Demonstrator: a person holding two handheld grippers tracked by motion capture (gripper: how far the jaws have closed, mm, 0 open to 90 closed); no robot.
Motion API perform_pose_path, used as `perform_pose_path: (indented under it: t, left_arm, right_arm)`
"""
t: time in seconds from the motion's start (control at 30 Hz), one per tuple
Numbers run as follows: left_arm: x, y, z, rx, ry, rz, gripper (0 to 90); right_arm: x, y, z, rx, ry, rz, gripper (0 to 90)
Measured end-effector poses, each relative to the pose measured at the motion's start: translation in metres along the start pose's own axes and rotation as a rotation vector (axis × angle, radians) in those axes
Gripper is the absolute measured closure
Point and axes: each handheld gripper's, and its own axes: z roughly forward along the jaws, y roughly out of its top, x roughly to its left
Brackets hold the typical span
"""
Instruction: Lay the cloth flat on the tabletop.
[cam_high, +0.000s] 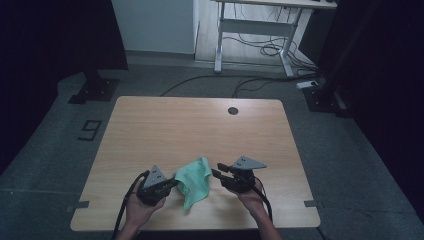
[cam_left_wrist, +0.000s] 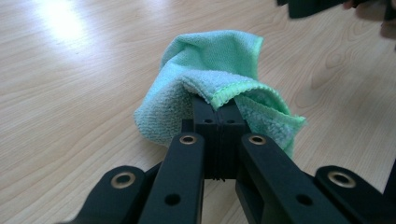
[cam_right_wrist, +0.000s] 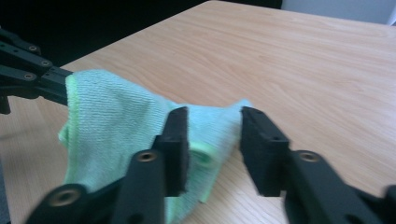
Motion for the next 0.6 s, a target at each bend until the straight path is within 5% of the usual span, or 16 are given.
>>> perform_pose_path:
  t: [0.17,0.23,0.4,0.6]
  left_arm:
    - [0.001,-0.002,0.002,0.009,-0.001,-0.004,89.4]
    - [0.002,-0.002,0.001,0.009,-0.001,-0.007,89.4]
    - [0.005,-0.002,0.0,0.009,0.006,-0.012,89.5]
    - [0.011,0.01,-0.014,-0.02,0.028,0.007,89.4]
  right_arm:
    - [0.008,-0.005,0.026,0.086,-0.079,-0.055,44.2]
    - [0.002,-0.012,0.033,0.108,-0.066,-0.021,49.0]
    - [-0.008,-0.02,0.041,0.152,-0.067,0.015,81.5]
    - [-0.018,-0.005,0.02,0.1,-0.107,0.015,84.5]
